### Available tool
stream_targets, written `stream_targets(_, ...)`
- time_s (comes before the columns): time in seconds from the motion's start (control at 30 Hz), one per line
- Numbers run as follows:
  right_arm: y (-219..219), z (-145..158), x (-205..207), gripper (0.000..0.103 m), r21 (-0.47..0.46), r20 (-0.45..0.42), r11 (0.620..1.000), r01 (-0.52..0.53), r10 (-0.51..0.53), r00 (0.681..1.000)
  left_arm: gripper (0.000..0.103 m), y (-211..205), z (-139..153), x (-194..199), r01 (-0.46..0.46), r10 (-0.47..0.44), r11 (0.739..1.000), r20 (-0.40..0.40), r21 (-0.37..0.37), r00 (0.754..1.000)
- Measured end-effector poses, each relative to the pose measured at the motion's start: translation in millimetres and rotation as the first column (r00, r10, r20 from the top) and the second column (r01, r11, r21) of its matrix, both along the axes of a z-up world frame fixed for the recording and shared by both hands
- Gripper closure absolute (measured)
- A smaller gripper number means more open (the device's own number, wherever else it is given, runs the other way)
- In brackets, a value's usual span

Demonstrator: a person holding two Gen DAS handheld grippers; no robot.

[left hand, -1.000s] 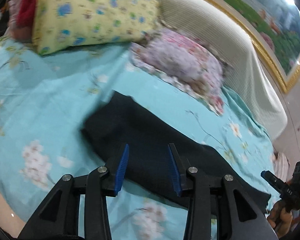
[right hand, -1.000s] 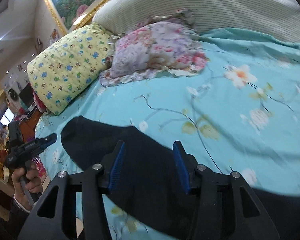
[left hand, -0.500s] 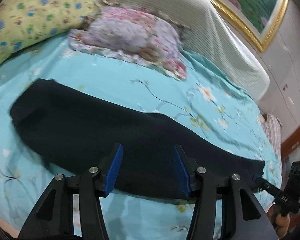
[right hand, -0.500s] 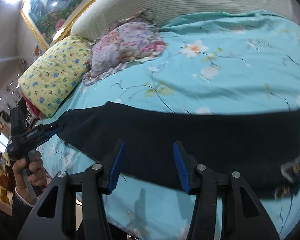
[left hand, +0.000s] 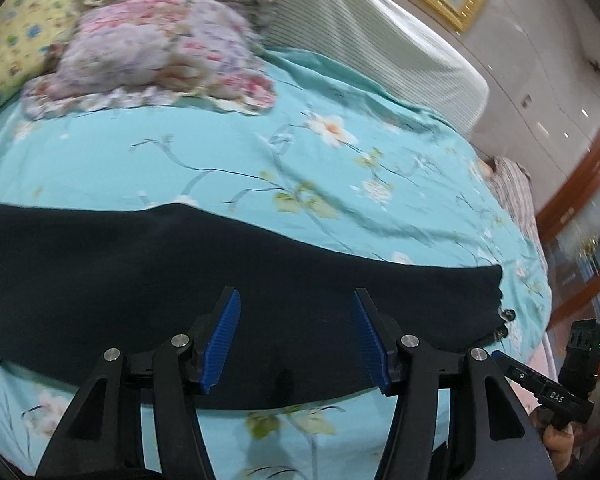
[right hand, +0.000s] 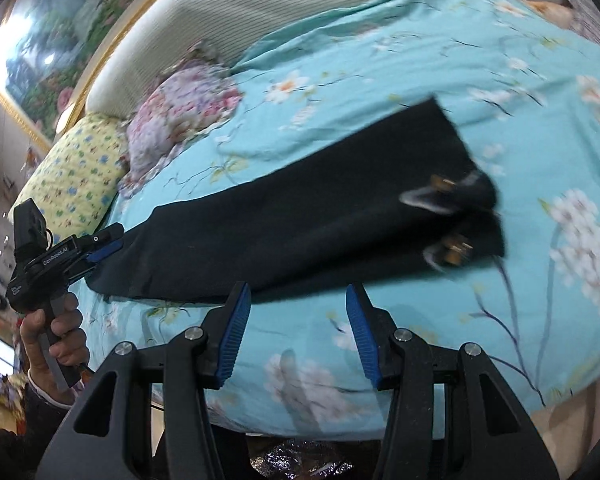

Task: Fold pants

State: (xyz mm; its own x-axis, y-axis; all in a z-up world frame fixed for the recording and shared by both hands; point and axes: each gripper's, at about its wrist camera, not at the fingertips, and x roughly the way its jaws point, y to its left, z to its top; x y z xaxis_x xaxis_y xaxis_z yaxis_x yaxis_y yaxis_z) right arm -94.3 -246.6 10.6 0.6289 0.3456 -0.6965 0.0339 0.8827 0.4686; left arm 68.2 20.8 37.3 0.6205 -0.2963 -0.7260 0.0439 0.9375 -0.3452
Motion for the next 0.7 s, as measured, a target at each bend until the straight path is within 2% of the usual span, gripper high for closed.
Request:
stream_targets(0.13, -14.6, -2.0, -6.7, 0.044, 0.012, 0.003, 0.998, 0.054, -0.054, 0.999, 0.042, -21.7, 2.9, 8.7, 0.056, -0.056, 0.998, 0.000, 0.022, 0.998)
stream_targets(0.43, -38.4, -11.1, -8.2, 0.043, 0.091, -0.016, 0.982, 0.167, -0.167, 0.986, 0.041, -59.4, 9.8, 27.3, 0.148, -0.149, 0.987, 0.003, 0.064, 0.989)
stream_targets(0.7, -53.8, -21.2, 4.1, 0.043, 0.218, -0.070, 0.919, 0.328, -0.321, 0.945, 0.037, -97.3, 8.2, 50.5, 0.240, -0.239, 0.965, -0.019, 0.109, 0.971)
